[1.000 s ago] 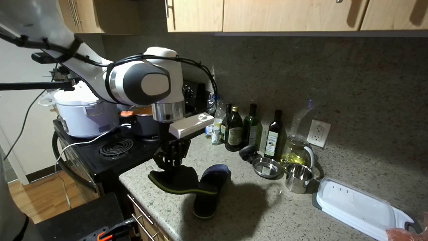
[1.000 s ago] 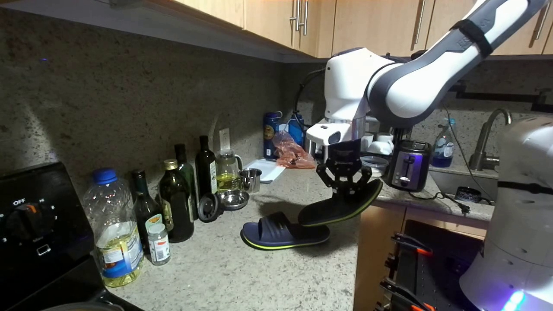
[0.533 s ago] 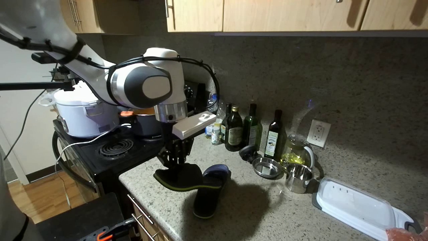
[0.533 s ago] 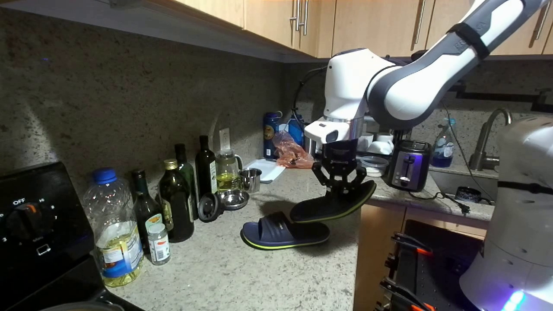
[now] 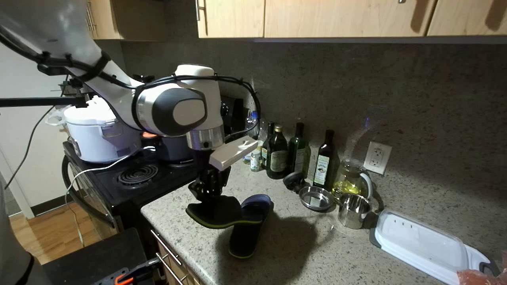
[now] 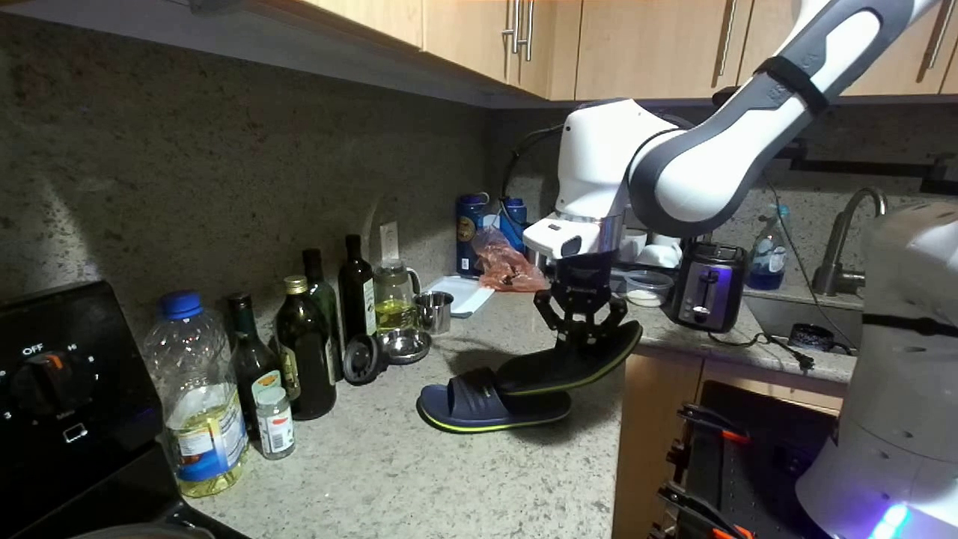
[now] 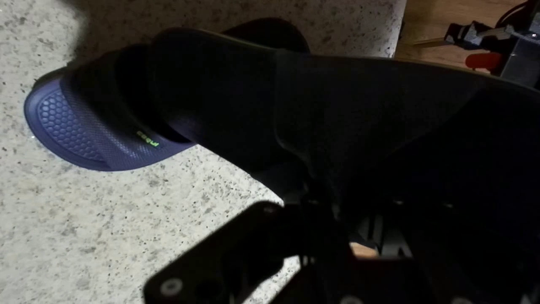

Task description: Fold the slippers together

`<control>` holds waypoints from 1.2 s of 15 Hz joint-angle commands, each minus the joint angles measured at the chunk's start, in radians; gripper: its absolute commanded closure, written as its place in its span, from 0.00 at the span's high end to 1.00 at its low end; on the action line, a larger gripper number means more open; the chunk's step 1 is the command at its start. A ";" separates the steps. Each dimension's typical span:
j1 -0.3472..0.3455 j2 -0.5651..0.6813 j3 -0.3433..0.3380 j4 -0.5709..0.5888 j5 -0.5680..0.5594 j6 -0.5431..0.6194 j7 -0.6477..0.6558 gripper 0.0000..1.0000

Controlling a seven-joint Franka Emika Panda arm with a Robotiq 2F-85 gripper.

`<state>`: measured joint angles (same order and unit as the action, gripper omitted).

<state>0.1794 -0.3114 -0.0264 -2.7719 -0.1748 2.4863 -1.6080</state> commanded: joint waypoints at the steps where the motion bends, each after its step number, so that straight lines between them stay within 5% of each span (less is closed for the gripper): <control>1: 0.011 0.024 -0.013 0.005 0.043 0.059 -0.076 0.04; 18: 0.006 0.187 -0.018 -0.002 0.273 0.259 -0.300 0.04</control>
<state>0.1849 -0.1628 -0.0453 -2.7750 0.0455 2.6595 -1.8624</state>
